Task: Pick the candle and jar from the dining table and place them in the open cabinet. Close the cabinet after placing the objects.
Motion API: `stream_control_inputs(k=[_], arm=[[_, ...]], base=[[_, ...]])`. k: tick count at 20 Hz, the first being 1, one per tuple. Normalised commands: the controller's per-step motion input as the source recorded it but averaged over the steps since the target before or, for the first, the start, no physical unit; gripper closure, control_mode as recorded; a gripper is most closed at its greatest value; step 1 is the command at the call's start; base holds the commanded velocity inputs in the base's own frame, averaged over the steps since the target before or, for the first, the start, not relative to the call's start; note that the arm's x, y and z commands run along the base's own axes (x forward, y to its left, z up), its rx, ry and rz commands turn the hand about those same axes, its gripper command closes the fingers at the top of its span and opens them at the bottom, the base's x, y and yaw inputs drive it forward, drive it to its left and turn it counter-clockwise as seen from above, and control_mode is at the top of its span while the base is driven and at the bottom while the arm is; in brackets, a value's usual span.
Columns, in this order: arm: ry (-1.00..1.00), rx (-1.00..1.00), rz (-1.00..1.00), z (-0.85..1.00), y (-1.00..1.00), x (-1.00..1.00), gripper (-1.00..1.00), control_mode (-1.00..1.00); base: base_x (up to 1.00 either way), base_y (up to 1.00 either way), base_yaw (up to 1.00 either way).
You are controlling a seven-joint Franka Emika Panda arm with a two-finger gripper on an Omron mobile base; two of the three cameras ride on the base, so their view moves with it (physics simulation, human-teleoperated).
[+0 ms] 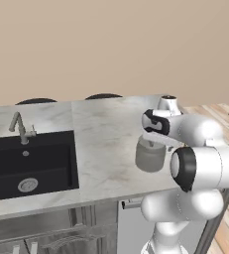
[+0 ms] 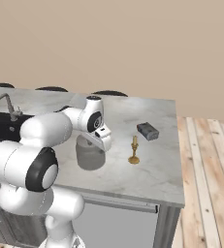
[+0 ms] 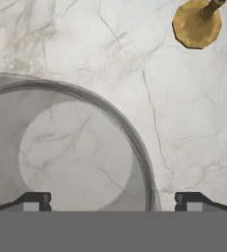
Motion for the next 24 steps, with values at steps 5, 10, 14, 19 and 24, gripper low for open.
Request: stream_control_inputs(k=[5,10,14,19,24], arm=[[0.0,0.0,0.0,-0.16,0.0,0.14,-1.0,-1.0],[0.0,0.0,0.0,-0.04,0.0,0.19,-1.0,-1.0],[0.0,0.0,0.0,-0.03,0.0,0.16,-1.0,-1.0],[0.0,0.0,0.0,-0.16,0.0,0.02,-1.0,-1.0],[0.03,0.0,0.0,-0.42,0.0,0.0,-1.0,-1.0]], base=[[0.0,0.0,0.0],[0.0,0.0,0.0],[0.0,0.0,0.0],[0.0,0.0,0.0],[0.0,0.0,0.0]])
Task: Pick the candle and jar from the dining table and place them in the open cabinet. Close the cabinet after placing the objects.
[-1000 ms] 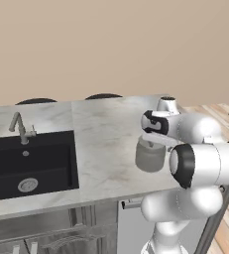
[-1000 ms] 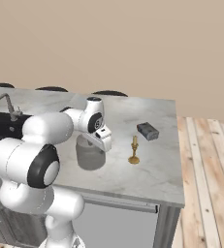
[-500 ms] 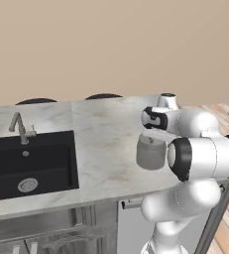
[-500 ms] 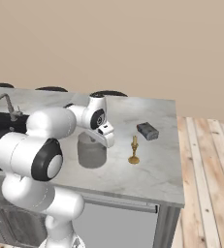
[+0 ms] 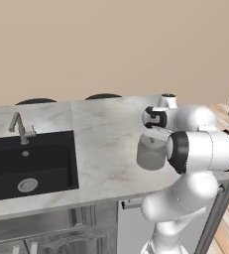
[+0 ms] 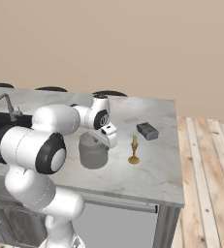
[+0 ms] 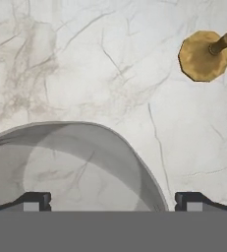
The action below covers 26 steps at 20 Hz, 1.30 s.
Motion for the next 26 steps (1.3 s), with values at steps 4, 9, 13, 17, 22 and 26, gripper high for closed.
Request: stream_control_inputs(k=[4,9,13,17,22,26], arm=[[0.07,0.0,0.0,-0.54,0.0,0.0,-1.0,-1.0],[0.08,0.0,0.0,-0.52,0.0,0.0,1.0,-1.0],[0.06,0.0,0.0,-0.48,0.0,-0.02,1.0,-1.0],[0.03,0.0,0.0,-0.5,0.0,-0.13,1.0,-1.0],[0.0,0.03,0.0,-0.42,0.0,-0.31,1.0,-1.0],[-0.07,0.04,0.0,-0.06,0.0,-0.58,1.0,-1.0]], base=[[0.0,0.0,0.0],[0.0,0.0,0.0],[0.0,0.0,0.0],[0.0,0.0,0.0],[0.0,0.0,0.0],[0.0,0.0,0.0]])
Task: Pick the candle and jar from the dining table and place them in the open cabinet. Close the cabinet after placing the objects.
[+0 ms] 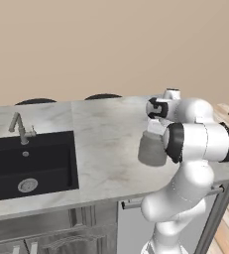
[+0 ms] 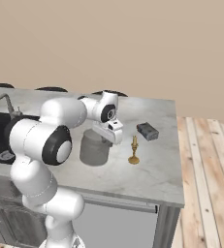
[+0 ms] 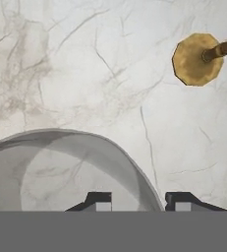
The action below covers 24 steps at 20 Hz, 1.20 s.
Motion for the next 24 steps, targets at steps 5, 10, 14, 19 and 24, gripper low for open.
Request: stream_control_inputs(k=[5,10,14,19,24], arm=[[-0.19,0.01,0.0,0.07,0.06,-0.75,1.0,-1.0],[-0.28,-0.01,0.0,0.37,0.26,-0.63,1.0,-1.0],[-0.3,-0.05,-0.01,0.5,0.33,-0.39,1.0,-1.0],[-0.28,-0.03,-0.08,0.48,0.25,-0.34,1.0,-1.0],[-0.18,-0.01,-0.11,0.5,0.21,-0.32,1.0,-1.0]], base=[[0.0,0.0,0.0],[0.0,0.0,0.0],[0.0,0.0,0.0],[0.0,0.0,0.0],[0.0,0.0,0.0]])
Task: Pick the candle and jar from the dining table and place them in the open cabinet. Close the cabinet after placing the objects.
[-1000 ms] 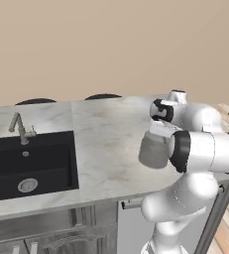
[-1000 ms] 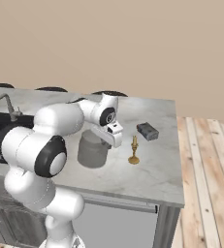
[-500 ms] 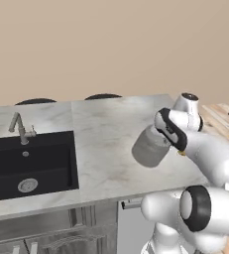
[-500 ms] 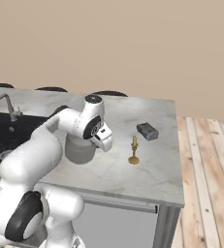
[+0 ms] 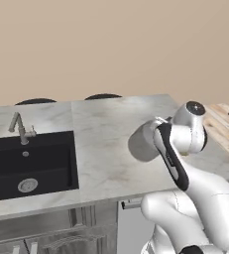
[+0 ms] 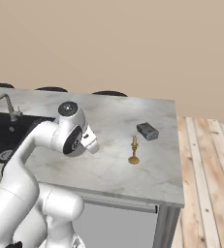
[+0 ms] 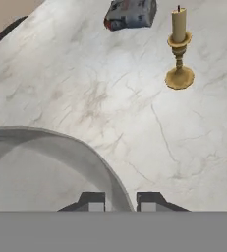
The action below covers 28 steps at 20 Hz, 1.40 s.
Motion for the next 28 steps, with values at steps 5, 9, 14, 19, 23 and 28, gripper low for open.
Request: stream_control_inputs(k=[5,9,14,19,23,28], arm=[[-0.08,0.0,-0.14,0.47,0.14,-0.35,1.0,-1.0],[0.0,0.0,-0.16,0.42,0.09,-0.38,1.0,-1.0],[0.07,0.0,-0.11,0.38,0.01,-0.42,1.0,-1.0],[0.2,0.0,-0.01,0.35,0.0,-0.4,1.0,-1.0],[0.14,0.0,0.0,0.27,0.0,-0.49,1.0,-1.0],[0.01,0.0,0.0,0.03,0.0,-0.55,1.0,-1.0]], base=[[0.0,0.0,0.0],[0.0,0.0,0.0],[0.0,0.0,0.0],[0.0,0.0,0.0],[0.0,0.0,0.0],[0.0,0.0,0.0]])
